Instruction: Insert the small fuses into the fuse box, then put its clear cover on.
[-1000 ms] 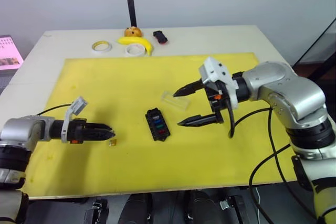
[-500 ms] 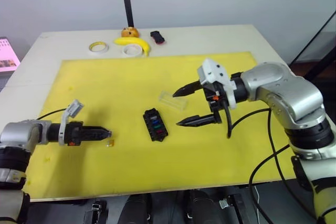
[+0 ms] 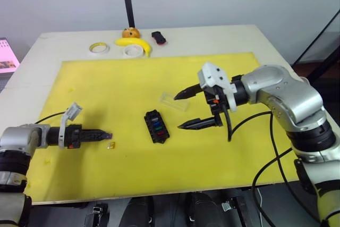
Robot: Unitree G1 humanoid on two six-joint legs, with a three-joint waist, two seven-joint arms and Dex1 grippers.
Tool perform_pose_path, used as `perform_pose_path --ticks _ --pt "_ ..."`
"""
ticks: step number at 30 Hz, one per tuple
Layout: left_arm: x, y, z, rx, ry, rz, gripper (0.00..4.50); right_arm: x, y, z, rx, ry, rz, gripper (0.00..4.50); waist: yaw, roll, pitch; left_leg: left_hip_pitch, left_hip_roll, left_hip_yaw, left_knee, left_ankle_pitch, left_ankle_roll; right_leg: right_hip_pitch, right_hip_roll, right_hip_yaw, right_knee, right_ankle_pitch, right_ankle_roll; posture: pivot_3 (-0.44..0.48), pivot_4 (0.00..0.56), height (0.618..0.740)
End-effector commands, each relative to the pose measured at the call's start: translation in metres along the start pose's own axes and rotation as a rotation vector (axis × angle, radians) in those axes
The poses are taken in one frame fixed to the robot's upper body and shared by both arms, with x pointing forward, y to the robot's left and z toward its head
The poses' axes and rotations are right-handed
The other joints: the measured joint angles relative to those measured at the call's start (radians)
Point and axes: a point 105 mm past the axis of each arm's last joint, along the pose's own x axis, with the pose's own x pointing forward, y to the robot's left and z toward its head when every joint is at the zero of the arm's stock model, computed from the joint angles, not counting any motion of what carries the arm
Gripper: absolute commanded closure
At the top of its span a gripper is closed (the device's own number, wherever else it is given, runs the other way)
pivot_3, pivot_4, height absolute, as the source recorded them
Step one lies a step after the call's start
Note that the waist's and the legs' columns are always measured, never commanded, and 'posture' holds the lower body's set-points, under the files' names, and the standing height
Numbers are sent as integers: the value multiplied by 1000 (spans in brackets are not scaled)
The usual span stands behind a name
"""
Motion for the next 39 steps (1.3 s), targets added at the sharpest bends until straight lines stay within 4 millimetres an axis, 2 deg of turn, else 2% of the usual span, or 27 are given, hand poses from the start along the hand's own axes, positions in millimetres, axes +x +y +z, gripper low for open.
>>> perform_pose_path --ticks 1,5,16,19,22,30,39 --pt "-6 5 -8 -29 13 39 4474 -1 0 8 -45 -14 -11 0 1 0 0 0 0 0 0 0 0 0 0 0 0 0 0 0 150 740" --pt "-5 -5 -2 -5 10 18 4474 -1 -1 8 -46 -15 -12 0 1 0 0 0 1 0 0 0 0 0 0 0 0 0 0 0 150 740" --pt "-21 -22 15 21 -59 14 4474 1 0 5 -49 -11 -9 0 6 0 0 -1 1 0 0 0 0 0 0 0 -1 0 0 0 150 740" --pt "-26 -21 20 33 -64 23 3697 2 2 4 -54 -9 -4 0 8 0 0 -1 1 0 0 0 0 0 0 0 -1 0 0 0 150 740" --pt "-22 -24 30 50 -80 4 2280 3 3 5 -61 -11 0 0 8 0 0 -2 0 0 0 0 0 0 0 0 -1 0 0 0 150 740" --pt "-5 -30 35 44 -50 -68 2280 2 0 6 -66 -6 -17 0 5 0 0 -2 -1 0 0 0 0 -1 0 0 -1 0 0 0 150 740" --pt "11 -26 16 32 58 -97 2280 1 0 5 -57 -3 -38 0 6 0 0 -2 -1 0 1 0 0 -1 0 0 -1 0 0 0 150 740"
